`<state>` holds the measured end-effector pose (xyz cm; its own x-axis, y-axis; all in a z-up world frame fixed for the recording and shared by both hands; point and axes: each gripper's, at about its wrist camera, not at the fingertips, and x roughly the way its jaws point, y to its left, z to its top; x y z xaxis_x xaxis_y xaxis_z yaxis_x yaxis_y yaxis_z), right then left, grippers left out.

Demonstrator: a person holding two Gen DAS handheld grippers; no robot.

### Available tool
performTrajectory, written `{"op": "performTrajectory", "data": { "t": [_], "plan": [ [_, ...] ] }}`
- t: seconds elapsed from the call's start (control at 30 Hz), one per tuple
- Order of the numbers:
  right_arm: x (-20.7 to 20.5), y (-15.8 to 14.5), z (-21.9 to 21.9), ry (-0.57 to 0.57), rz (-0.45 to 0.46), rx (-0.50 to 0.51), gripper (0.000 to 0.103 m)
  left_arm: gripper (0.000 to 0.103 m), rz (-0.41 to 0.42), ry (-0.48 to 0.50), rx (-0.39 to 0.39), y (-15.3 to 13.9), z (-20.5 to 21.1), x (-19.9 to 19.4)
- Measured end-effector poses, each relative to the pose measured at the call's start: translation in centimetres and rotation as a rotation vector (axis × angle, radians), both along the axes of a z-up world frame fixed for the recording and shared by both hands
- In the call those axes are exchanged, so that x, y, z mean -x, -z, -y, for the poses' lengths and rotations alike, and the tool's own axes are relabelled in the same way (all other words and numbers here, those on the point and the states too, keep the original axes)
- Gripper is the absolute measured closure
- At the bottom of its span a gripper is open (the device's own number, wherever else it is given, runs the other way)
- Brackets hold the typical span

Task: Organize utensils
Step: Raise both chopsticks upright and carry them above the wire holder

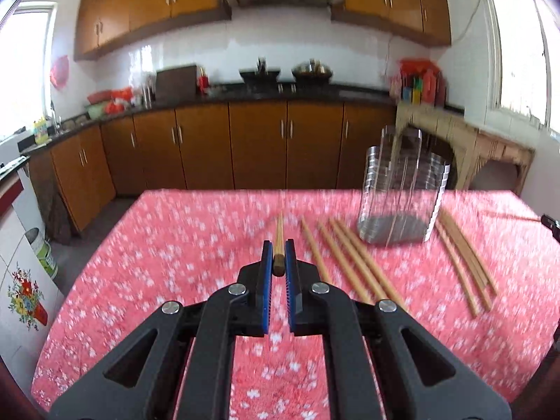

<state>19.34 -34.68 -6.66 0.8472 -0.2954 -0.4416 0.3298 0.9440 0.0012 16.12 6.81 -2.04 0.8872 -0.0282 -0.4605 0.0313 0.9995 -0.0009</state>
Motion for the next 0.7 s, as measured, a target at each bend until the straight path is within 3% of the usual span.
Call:
{"op": "performTrajectory", "data": {
  "t": [0.17,0.7],
  "plan": [
    [-0.2,-2.2,0.3,-0.008,0.067,-0.008,0.095,0.096,0.069,-0.027,0.052,-2.0,-0.2,-0.4],
    [-1.5,-9.3,0.9,-0.084,0.222,-0.059,0.095,0.096,0.215,-0.073,0.058,-6.8,0.2,-2.4]
  ]
}}
